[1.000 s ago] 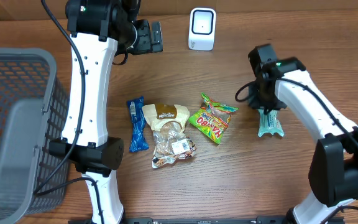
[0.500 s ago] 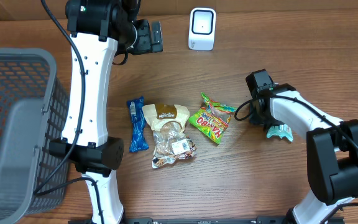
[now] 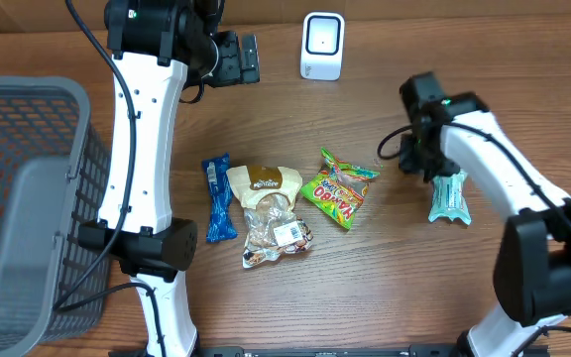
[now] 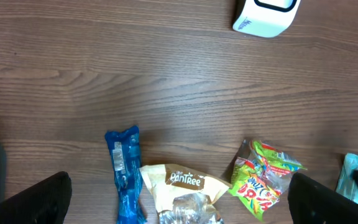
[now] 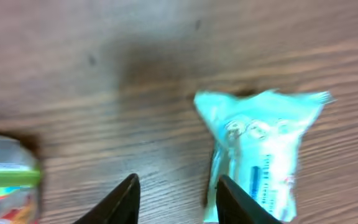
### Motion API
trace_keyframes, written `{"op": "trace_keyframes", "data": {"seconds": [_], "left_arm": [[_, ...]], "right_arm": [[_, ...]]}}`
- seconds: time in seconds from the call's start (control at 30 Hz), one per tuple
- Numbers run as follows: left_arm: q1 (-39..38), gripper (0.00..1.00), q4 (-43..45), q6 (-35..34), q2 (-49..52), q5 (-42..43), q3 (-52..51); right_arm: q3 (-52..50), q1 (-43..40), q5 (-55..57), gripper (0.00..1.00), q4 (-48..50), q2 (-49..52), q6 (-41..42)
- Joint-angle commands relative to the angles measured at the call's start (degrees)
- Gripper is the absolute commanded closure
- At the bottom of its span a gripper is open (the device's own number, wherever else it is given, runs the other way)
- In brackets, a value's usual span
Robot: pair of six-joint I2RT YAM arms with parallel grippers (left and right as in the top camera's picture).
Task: Scan the item barcode
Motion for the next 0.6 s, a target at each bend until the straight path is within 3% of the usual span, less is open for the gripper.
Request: {"op": "trace_keyframes", "data": {"seconds": [0.0, 0.57], "left_arm": [[-0.4, 0.0, 0.1, -0.2, 0.4, 0.4, 0.1], [-0.4, 0.0, 0.1, -0.2, 0.4, 0.4, 0.1]], "right_arm": [[0.6, -4.2, -0.8, 0.56, -2.1, -1.1, -0.6], [-10.1, -8.2, -3.9, 0.57, 6.5, -0.9, -1.1]]}}
